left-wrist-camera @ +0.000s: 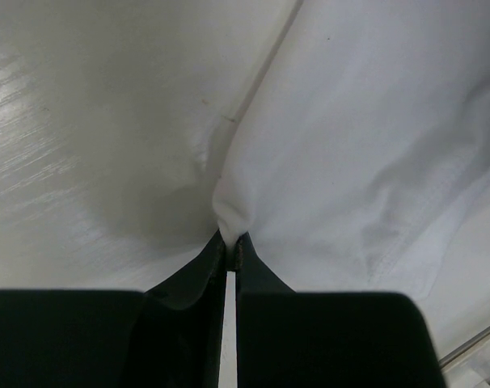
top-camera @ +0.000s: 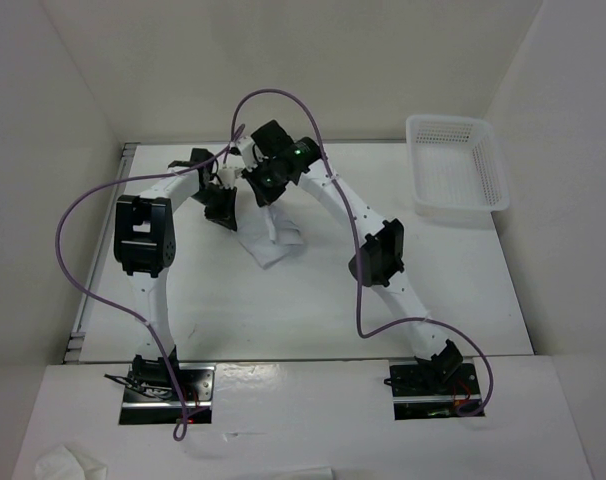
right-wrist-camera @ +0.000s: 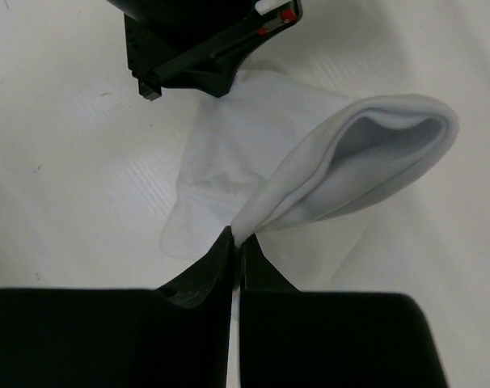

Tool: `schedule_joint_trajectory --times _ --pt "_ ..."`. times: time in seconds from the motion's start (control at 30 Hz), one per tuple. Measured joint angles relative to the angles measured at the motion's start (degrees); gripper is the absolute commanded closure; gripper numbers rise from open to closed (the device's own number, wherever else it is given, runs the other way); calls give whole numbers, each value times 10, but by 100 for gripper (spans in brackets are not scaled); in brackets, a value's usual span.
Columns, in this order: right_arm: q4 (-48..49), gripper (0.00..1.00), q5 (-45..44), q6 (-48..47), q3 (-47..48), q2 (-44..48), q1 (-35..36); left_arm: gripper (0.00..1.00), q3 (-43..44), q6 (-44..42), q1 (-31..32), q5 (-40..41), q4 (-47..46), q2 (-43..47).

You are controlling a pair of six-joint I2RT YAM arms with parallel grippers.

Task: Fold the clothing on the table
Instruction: Fold the skirt

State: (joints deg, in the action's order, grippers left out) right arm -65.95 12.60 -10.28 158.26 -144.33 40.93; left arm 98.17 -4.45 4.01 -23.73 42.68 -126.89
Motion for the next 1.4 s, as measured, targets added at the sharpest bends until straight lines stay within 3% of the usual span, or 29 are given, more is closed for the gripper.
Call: schedule_joint_trajectory --times 0.1,0.13,0.17,0.23,0.33,0.5,0.53,0.67,0.8,0.93,1.07,1.17,1.27,1.4 --pt "-1 98 13 0 8 -16 7 100 -1 2 -1 -3 2 0" --pt "-1 91 16 0 10 -22 10 100 -1 2 -2 -4 3 0" --pt "-1 81 19 0 12 -27 13 100 -1 2 -2 -5 5 0" --pt "-1 48 30 -2 20 -37 21 100 -2 2 -3 -7 7 0" --pt "-4 34 46 -7 27 -51 37 94 -2 1 -4 -8 7 0" --pt "-16 30 68 -17 27 -60 68 61 -3 2 -11 -15 12 0" --pt "-18 29 69 -18 27 -60 70 50 -3 0 -15 -18 17 1" --pt "-22 29 65 -27 11 -52 81 31 17 -6 -42 -21 55 5" --pt "-28 28 35 -32 -41 -16 80 19 85 -15 -129 -38 104 10" --pt "-21 19 -30 -35 -120 72 79 10 152 -21 -256 -47 136 56" --pt "18 9 -128 -31 -247 227 66 1 155 -36 -353 -27 151 172" --pt "76 4 -197 -22 -372 371 17 1 98 -43 -358 -12 132 301" --pt "144 3 -243 -6 -517 520 -97 1 13 -41 -335 -10 110 431" --pt "222 3 -322 23 -724 685 -256 1 -93 -20 -329 7 73 526"
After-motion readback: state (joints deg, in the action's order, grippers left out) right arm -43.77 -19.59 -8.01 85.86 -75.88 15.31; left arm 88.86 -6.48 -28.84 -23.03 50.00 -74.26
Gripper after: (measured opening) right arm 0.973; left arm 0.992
